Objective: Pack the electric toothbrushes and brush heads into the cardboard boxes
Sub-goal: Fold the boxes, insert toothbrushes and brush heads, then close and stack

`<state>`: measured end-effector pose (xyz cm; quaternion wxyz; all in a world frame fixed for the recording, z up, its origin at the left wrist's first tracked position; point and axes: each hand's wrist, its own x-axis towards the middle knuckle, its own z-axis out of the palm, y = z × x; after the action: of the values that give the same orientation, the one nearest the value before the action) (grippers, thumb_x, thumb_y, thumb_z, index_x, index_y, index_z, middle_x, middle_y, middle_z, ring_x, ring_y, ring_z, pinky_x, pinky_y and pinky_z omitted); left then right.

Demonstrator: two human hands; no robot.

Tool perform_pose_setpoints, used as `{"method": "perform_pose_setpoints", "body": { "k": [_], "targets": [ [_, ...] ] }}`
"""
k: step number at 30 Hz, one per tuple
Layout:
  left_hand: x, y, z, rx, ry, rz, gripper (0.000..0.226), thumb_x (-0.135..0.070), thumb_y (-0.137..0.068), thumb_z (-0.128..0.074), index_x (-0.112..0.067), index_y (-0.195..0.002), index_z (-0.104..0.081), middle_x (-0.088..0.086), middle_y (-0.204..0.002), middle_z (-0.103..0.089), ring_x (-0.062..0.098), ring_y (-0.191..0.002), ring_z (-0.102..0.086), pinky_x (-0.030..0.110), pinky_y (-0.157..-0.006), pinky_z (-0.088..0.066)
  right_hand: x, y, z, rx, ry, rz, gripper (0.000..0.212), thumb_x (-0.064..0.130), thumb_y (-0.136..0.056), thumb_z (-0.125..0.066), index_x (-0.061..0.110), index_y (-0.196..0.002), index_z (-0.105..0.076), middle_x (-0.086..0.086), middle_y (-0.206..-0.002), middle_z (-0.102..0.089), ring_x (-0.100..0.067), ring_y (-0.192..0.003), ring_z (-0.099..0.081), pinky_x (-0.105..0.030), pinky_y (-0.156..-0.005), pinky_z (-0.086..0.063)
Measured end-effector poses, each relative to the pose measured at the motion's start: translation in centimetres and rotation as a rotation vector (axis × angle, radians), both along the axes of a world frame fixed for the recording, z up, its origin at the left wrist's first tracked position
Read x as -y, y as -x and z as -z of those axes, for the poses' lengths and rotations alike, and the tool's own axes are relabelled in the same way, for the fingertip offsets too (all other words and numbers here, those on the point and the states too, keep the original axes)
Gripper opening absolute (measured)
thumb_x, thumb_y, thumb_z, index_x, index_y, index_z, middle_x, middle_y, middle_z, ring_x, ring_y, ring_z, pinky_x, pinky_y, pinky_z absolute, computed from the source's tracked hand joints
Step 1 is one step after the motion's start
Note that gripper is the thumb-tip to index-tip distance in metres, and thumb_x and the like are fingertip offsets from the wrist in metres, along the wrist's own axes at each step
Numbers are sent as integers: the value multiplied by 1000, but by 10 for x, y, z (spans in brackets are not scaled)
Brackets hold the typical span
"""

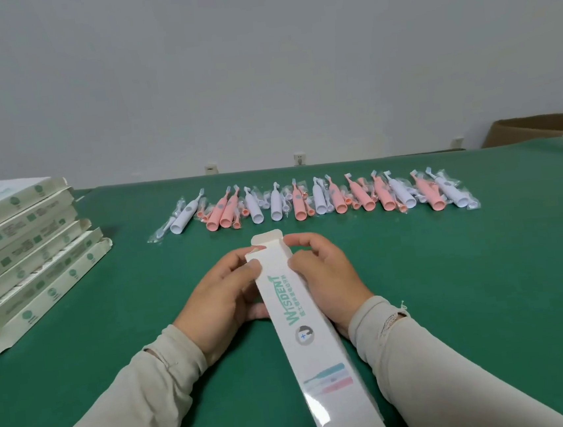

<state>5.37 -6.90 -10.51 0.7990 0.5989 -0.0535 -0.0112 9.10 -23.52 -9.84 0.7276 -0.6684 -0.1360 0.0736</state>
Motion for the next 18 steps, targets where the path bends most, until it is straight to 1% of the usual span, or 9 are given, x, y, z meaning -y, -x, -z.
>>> {"method": "perform_pose_setpoints", "body": {
  "k": [2, 4, 6, 8, 10, 12, 14, 16, 18],
  "targets": [
    [1, 1, 0, 33, -25, -17, 29, -29, -94, -64, -13, -118, -64, 13, -109, -72, 26, -97, -69, 48, -78, -59, 0, 0, 0, -28, -80, -19, 29, 26, -79, -65, 25, -108, -64, -2, -78, -73, -17, -69, -70, -34, -63, -56],
    [1, 3, 1, 47, -44, -52, 36, -35, -89, -66, -15, -119, -66, 16, -113, -71, 29, -99, -68, 55, -87, -54, -1, 3, 0, -7, -91, -29, 26, 23, -87, -70, 22, -113, -62, -9, -88, -74, -20, -75, -72, -37, -69, -57],
    [1, 5, 2, 42, -38, -78, 36, -38, -86, -69, -17, -116, -68, 19, -114, -70, 32, -100, -67, 61, -92, -49, -4, 7, 1, 47, -58, -14, 30, 25, -87, -69, 28, -116, -61, -4, -82, -71, -16, -73, -71, -32, -66, -54],
    [0, 5, 2, 35, -36, -80, 35, -37, -89, -68, -16, -117, -67, 22, -115, -69, 37, -101, -65, 65, -94, -46, -5, 10, 0, 67, -42, -15, 36, 29, -82, -66, 35, -117, -60, 3, -73, -67, -11, -68, -68, -26, -61, -52],
    [0, 5, 1, 40, -59, -75, 34, -35, -89, -68, -16, -117, -67, 23, -115, -69, 38, -100, -65, 64, -92, -48, -3, 11, -1, 59, -31, -46, 39, 28, -80, -63, 35, -117, -59, 5, -68, -64, -11, -64, -66, -26, -57, -50],
    [2, 5, 0, 60, -94, -63, 35, -35, -91, -69, -14, -118, -65, 21, -113, -70, 36, -99, -67, 60, -89, -51, 1, 10, -2, 45, -22, -76, 38, 26, -77, -61, 31, -115, -59, 6, -64, -64, -12, -61, -64, -27, -54, -49],
    [7, 5, 1, 54, -106, -52, 37, -34, -89, -66, -12, -119, -64, 19, -111, -71, 35, -99, -67, 56, -87, -54, 7, 7, -3, 18, -29, -94, 37, 23, -76, -60, 28, -112, -58, 2, -66, -67, -15, -61, -65, -27, -56, -50],
    [13, 1, -3, 32, -78, -47, 29, -31, -91, -68, -13, -115, -68, 19, -112, -71, 36, -101, -67, 55, -89, -53, 12, 2, -5, -9, -31, -85, 36, 22, -73, -60, 26, -109, -57, -4, -75, -70, -20, -67, -67, -30, -61, -50],
    [20, -7, -12, -17, -41, -47, 24, -27, -89, -68, -14, -109, -72, 24, -114, -69, 44, -108, -64, 63, -98, -44, 15, -6, -8, -25, -63, -36, 34, 22, -73, -61, 25, -106, -55, -10, -80, -70, -25, -73, -66, -33, -66, -49]
  ]
}}
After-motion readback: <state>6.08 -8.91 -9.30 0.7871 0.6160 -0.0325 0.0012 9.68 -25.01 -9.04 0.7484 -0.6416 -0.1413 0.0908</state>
